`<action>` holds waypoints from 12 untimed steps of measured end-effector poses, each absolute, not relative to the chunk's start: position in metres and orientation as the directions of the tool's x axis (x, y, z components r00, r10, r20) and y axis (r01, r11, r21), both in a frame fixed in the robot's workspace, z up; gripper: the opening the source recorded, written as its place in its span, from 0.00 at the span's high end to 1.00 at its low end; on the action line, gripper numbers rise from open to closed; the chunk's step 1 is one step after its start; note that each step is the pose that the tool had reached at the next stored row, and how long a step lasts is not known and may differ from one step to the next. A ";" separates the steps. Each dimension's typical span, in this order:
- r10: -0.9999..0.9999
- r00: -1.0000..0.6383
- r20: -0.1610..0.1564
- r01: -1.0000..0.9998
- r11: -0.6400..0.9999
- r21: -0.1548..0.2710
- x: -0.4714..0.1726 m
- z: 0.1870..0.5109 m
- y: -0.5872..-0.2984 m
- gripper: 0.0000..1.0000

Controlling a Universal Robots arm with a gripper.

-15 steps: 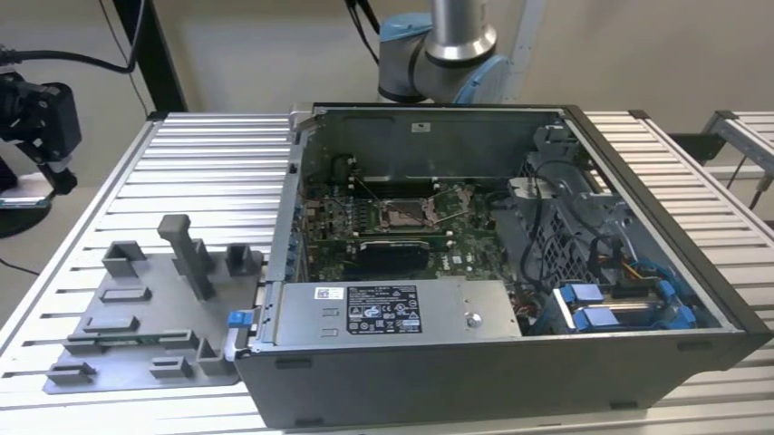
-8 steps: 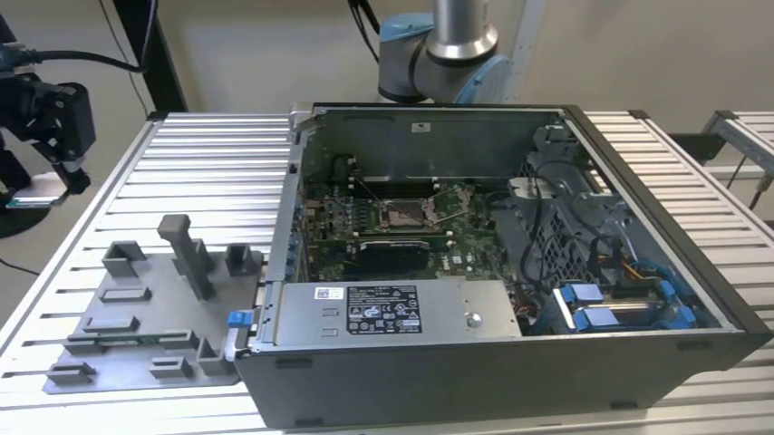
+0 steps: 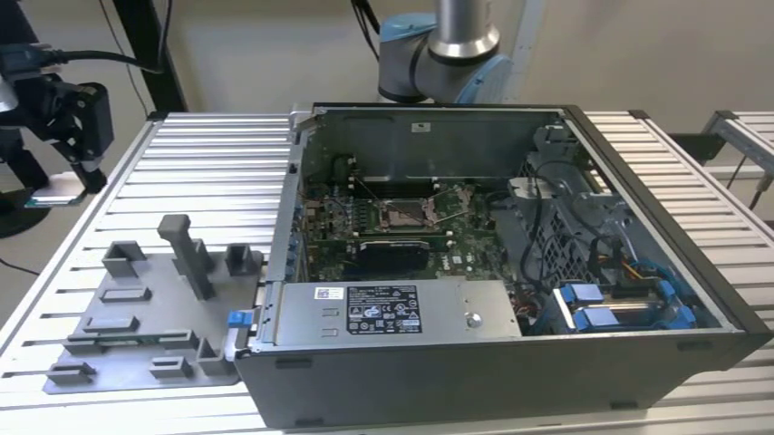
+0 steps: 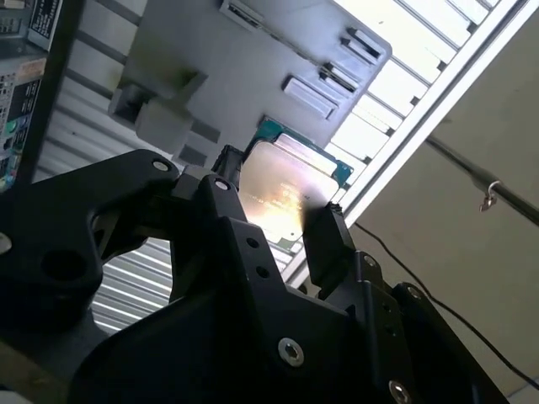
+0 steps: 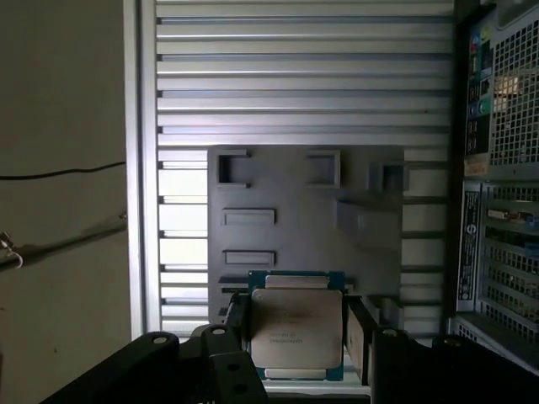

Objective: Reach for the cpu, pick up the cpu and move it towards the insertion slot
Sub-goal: 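Pick up the cpu and move it towards the insertion slot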

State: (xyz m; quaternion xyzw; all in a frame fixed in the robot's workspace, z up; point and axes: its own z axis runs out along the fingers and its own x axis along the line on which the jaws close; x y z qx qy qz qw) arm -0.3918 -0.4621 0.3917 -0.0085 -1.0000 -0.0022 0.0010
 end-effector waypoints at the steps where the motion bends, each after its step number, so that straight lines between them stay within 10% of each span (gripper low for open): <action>1: 0.017 -1.000 0.002 0.017 1.000 0.004 -0.390 0.392 -0.462 1.00; 12: 0.017 -1.000 0.002 0.017 1.000 0.004 -0.362 0.392 -0.462 1.00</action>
